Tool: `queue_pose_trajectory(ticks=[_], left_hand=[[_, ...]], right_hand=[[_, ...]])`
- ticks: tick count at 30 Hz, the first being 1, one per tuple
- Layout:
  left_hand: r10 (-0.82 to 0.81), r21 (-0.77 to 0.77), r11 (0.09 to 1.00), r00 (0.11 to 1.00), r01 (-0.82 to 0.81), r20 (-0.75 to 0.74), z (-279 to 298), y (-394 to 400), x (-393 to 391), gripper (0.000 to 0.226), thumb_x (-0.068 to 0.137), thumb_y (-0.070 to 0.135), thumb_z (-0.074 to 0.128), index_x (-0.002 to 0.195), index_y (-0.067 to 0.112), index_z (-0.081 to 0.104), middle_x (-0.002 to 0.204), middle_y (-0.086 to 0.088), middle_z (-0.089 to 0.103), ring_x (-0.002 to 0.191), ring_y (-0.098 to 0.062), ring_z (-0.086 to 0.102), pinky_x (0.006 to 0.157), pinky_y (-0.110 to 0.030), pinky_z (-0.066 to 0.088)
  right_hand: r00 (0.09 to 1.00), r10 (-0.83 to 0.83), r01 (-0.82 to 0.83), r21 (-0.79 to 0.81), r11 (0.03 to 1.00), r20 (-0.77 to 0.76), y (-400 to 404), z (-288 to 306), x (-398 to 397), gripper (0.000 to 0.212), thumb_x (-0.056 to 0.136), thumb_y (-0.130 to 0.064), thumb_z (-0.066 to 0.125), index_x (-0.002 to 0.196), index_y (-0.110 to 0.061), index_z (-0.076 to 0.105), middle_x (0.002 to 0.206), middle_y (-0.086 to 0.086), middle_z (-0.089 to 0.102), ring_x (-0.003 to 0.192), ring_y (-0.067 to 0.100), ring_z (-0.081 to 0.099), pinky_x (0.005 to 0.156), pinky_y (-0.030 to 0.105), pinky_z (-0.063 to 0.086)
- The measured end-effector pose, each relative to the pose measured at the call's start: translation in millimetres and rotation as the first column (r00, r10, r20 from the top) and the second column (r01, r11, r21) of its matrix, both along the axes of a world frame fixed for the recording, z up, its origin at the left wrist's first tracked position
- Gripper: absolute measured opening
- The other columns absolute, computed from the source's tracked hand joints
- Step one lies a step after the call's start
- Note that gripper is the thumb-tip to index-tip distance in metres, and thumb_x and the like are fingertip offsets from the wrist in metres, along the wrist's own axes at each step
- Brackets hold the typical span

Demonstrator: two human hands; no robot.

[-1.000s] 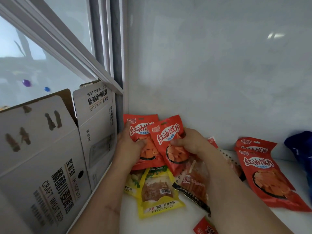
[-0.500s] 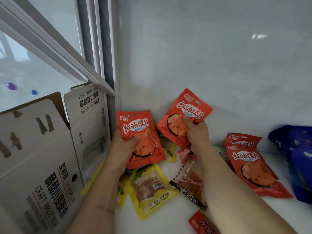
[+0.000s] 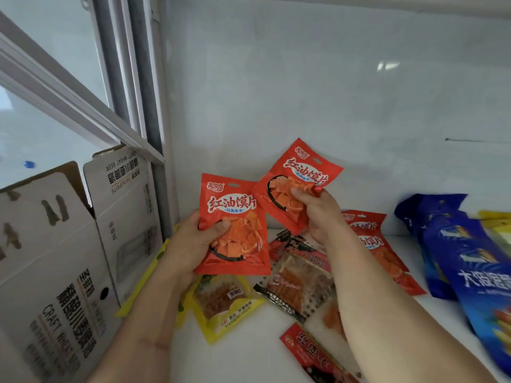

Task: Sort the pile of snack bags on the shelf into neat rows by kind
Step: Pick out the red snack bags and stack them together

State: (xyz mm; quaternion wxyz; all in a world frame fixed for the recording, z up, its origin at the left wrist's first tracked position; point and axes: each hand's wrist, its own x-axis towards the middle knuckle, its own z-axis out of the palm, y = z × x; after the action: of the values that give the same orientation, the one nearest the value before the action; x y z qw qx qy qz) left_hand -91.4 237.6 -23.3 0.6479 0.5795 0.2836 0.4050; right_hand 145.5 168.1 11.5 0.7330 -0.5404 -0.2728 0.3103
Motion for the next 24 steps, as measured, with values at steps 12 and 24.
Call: queue_pose_trajectory(ticks=[12, 24], left_hand=[[-0.135, 0.008, 0.991, 0.991, 0.134, 0.01, -8, -124, 50, 0.031, 0.093, 0.016, 0.068, 0.122, 0.021, 0.062, 0.114, -0.003, 0.076, 0.102, -0.025, 0.074, 0.09, -0.045, 0.057], [-0.007, -0.094, 0.996, 0.998, 0.002, -0.055, -38, -217, 78, 0.034, 0.093, 0.02, 0.068, 0.125, 0.026, 0.059, 0.109, -0.003, 0.077, 0.094, -0.029, 0.076, 0.084, -0.057, 0.059]], right_hand=[[0.959, -0.149, 0.182, -0.119, 0.976, 0.24, -156, -32, 70, 0.039, 0.083, -0.039, 0.076, 0.117, -0.023, 0.065, 0.107, -0.002, 0.075, 0.095, 0.019, 0.073, 0.09, 0.043, 0.056], [0.89, -0.127, 0.271, -0.283, 0.92, 0.437, -238, -66, 111, 0.028, 0.092, -0.034, 0.069, 0.116, -0.022, 0.061, 0.108, -0.006, 0.066, 0.094, 0.013, 0.063, 0.072, 0.022, 0.05]])
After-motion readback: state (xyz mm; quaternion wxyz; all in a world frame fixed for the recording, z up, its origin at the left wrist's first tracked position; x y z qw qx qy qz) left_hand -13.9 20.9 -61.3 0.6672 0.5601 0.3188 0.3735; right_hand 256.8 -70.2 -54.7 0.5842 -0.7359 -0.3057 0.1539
